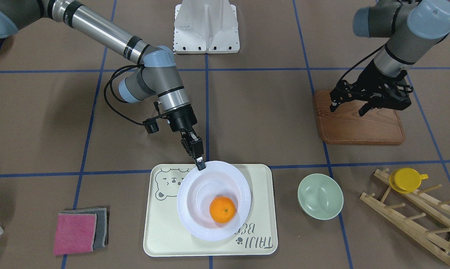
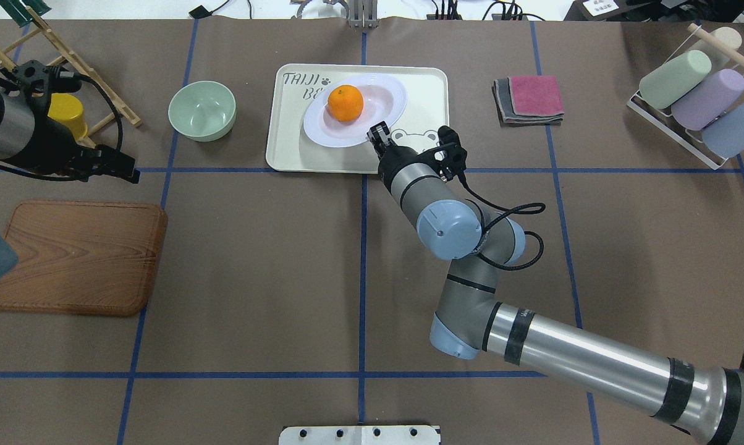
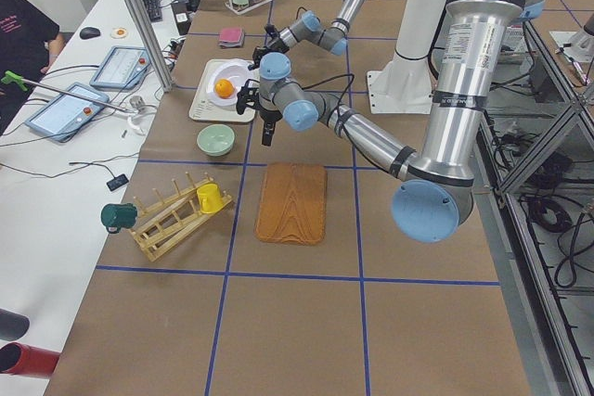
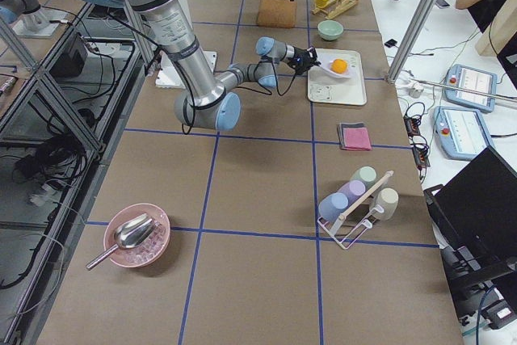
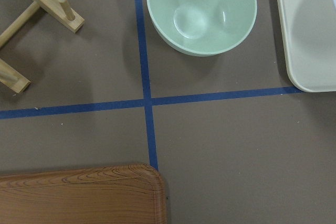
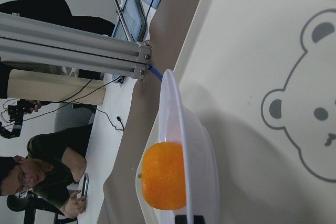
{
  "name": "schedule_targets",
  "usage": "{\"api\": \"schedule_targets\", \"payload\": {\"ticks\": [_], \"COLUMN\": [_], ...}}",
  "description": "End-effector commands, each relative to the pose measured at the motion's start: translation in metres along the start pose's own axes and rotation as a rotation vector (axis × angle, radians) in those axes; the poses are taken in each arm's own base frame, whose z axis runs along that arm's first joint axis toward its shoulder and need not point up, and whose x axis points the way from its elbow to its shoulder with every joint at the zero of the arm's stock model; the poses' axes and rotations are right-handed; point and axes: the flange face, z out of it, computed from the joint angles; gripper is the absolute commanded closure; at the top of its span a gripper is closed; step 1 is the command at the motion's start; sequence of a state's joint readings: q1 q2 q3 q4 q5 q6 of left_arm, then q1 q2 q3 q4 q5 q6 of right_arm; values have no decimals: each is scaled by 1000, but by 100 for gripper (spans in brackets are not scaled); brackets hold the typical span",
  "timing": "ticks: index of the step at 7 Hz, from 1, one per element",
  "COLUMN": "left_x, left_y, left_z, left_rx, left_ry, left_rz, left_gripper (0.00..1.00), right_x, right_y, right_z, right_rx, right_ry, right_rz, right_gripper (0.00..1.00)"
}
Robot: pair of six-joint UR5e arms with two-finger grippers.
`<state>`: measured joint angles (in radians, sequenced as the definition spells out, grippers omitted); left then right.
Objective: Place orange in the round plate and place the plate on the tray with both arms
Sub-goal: 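Lower the plate onto the tray and open the right gripper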
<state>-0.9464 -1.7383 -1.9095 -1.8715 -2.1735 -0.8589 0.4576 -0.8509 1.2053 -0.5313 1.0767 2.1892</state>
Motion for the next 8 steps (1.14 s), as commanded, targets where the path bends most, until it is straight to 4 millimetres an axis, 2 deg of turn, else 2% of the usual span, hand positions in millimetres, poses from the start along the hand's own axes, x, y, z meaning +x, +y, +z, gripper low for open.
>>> {"api": "schedule_targets", "payload": {"ticks": [1, 2, 3, 4, 5, 6, 7, 8], "left_x": [0, -1, -2, -3, -4, -15, -46, -85], "left_y": [0, 0, -2, -2, -3, -2, 2, 7], "left_z": [0, 0, -2, -1, -2, -3, -7, -15], "left_rx": [0, 0, 4, 4, 7, 7, 1, 0], "left_ry": [0, -1, -2, -4, -4, -15, -44, -80], "left_rz": [0, -2, -3, -4, -4, 6, 63, 117], "left_gripper": [3, 3, 3, 3, 3, 3, 3, 2], "right_x": [-9, -35, -42, -51, -48, -56, -66, -64], "right_y": [-10, -29, -55, -79, -111, -159, -214, -262], "right_z": [5, -3, -27, -53, -76, -97, -110, -131], "right_rx": [-20, -134, -227, -281, -338, -416, -458, -440], "right_ry": [46, 88, 167, 164, 180, 216, 233, 207], "right_rz": [-70, -140, -194, -279, -318, -334, -388, -557], "right_gripper": [0, 0, 0, 0, 0, 0, 0, 0]}}
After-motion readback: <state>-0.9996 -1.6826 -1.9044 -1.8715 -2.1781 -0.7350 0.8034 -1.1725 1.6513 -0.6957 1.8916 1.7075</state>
